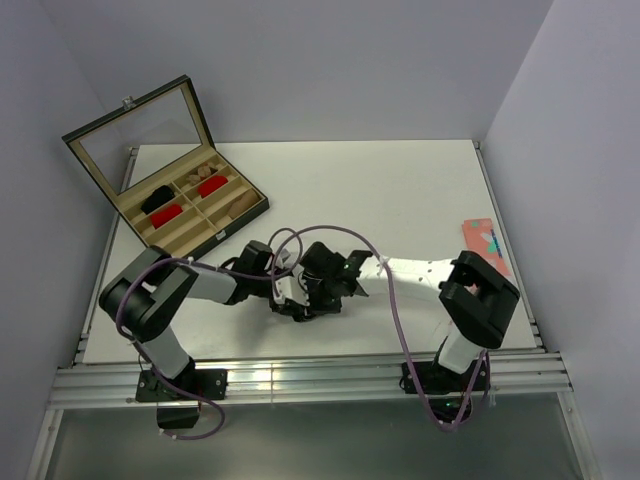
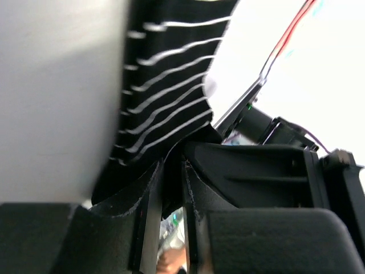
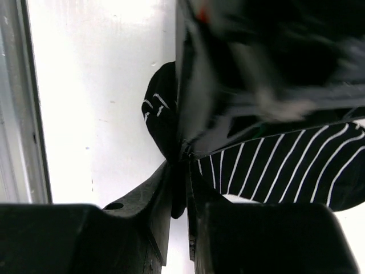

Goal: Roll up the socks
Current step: Roll the sock at the center of the board.

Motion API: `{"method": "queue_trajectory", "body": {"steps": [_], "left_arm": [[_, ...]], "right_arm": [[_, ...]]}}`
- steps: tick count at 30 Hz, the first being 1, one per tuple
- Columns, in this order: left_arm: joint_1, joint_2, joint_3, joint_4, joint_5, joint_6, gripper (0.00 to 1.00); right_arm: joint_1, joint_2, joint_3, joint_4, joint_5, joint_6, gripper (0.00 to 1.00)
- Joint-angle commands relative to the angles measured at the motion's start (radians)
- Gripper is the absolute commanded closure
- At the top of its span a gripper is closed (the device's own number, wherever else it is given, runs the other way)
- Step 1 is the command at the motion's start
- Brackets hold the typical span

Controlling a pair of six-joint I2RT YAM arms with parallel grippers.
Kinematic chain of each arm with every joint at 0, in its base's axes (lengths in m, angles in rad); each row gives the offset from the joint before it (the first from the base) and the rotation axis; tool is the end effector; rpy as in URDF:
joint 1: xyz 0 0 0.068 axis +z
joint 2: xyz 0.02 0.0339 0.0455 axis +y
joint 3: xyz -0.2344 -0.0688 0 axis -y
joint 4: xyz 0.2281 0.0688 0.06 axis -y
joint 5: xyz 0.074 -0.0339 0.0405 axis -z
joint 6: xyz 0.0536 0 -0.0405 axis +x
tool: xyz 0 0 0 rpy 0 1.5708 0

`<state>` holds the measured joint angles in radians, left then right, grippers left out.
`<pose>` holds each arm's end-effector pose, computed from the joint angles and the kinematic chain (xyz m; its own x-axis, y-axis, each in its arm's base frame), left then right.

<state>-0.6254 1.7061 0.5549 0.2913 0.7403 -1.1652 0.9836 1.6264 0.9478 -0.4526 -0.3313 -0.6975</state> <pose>0.2005 -0.1894 0.0758 -0.9674 -0.1382 0.2122 -0.2532 0.5421 -0.8012 0.1524 0.2605 0.1382 0.1706 -0.8399 -0.5152 -0.9842 -0.1707 -0.0477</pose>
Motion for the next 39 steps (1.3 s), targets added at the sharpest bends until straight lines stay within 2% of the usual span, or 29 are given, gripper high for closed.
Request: {"method": "queue_trajectory", "body": {"steps": [1,12,19,25,29,30,31,39], "left_arm": [[-0.002,-0.082,0.005,0.089,-0.082,-0.005,0.76],[-0.01,-0.166,-0.085,0.204,-0.231,-0.022,0.76],[-0.034,-0.262,-0.187,0.293,-0.378,-0.018,0.76],[-0.094,-0.399,-0.294,0.351,-0.585,0.01,0.74],[-0.193,-0.483,-0.265,0.244,-0.735,0.187,0.75],[-0.22,-0.496,-0.256,0.202,-0.824,0.218,0.75],[-0.267,-0.514,-0.244,0.187,-0.858,0.276,0.74],[-0.433,-0.504,-0.227,0.149,-1.088,0.482,0.76]], "right_arm": [[-0.045,0.027,0.071,-0.112,-0.152,-0.014,0.81],[-0.174,0.176,0.207,-0.317,-0.287,-0.054,0.8],[-0.232,0.286,0.299,-0.446,-0.37,-0.079,0.8],[-0.261,0.368,0.368,-0.508,-0.39,-0.065,0.8],[-0.261,0.429,0.42,-0.55,-0.385,-0.053,0.8],[-0.263,0.438,0.427,-0.563,-0.388,-0.043,0.8],[-0.263,0.447,0.433,-0.569,-0.39,-0.039,0.8],[-0.269,0.516,0.49,-0.63,-0.403,-0.028,0.82]]}}
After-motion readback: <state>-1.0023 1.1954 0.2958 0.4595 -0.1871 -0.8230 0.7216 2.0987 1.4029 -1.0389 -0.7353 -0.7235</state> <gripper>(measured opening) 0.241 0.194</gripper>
